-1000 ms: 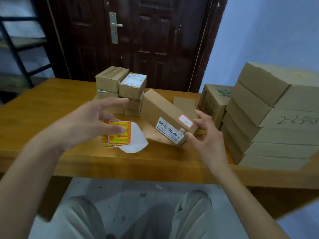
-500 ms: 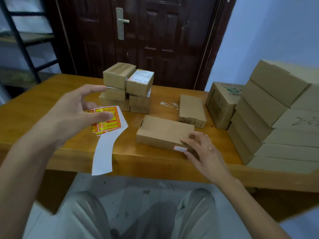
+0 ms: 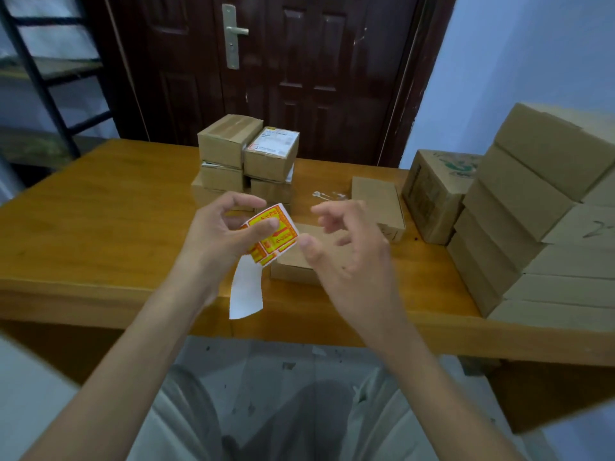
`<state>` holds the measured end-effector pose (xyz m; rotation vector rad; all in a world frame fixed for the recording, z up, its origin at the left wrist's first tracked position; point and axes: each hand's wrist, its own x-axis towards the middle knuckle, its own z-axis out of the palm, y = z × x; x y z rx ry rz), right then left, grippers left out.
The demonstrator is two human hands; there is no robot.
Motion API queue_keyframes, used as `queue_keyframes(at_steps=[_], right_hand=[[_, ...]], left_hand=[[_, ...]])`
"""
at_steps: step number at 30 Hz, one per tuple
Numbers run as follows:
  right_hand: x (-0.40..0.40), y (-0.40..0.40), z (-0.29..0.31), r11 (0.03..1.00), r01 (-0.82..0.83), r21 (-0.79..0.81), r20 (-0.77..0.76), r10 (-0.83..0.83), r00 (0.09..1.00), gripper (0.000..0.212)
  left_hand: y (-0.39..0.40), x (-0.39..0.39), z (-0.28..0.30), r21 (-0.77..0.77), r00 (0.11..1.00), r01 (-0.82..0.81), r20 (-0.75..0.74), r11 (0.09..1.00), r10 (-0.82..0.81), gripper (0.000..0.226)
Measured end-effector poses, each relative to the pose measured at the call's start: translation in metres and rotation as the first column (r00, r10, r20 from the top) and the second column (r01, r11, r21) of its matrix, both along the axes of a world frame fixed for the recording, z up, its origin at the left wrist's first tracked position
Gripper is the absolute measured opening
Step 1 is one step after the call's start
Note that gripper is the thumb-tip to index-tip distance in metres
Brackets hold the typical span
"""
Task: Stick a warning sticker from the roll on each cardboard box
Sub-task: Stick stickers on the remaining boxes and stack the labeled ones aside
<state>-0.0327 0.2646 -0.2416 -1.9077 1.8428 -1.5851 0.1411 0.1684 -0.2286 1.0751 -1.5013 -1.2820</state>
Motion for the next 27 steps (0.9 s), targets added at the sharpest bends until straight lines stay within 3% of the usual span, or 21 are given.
queue_keyframes(at_steps=[3,6,10,13,16,19,23,27], right_hand=[[0.019,-0.015,-0.006,1.000,-0.014,0.012,-0.172,0.015,0.985,0.044],[0.019,-0.028,-0.016,1.000,0.014,-0.019,-0.238,-0.018,0.971,0.044],[0.003,-0.037,-0.020,1.000,-0.018,-0.008,-0.029,0.018,0.999,0.035],[0.001,-0.038,-0.021,0.997,-0.074,0.001,0.044,0.074,0.996,0.032],[-0.001,-0.041,-0.024,0.988,-0.137,0.070,0.055,0.133,0.990,0.032],[-0.009,-0.043,-0.026,0.967,-0.224,0.123,0.162,0.203,0.966,0.033],[-0.017,-0.049,-0.033,0.985,-0.126,0.115,-0.020,0.129,0.991,0.031],[-0.021,-0.052,-0.037,0.995,-0.089,0.033,-0.105,0.092,0.990,0.029]], left_hand=[[0.007,-0.012,-0.008,0.085,0.989,-0.010,-0.143,0.996,0.022,0.038],[0.012,-0.011,-0.011,0.163,0.980,0.008,-0.200,0.987,0.025,0.034],[0.016,0.002,-0.008,0.163,0.967,0.088,-0.249,0.983,-0.045,0.037],[0.020,0.001,-0.011,0.050,0.988,0.090,-0.128,0.995,-0.083,0.039],[0.015,-0.003,-0.019,-0.094,0.998,0.002,0.061,0.996,0.004,0.036],[0.010,-0.003,-0.027,-0.212,0.979,-0.031,0.190,0.977,0.072,0.028],[0.004,-0.006,-0.033,-0.333,0.958,-0.023,0.262,0.943,0.116,0.024],[0.002,-0.009,-0.031,-0.427,0.921,-0.041,0.334,0.903,0.200,0.027]])
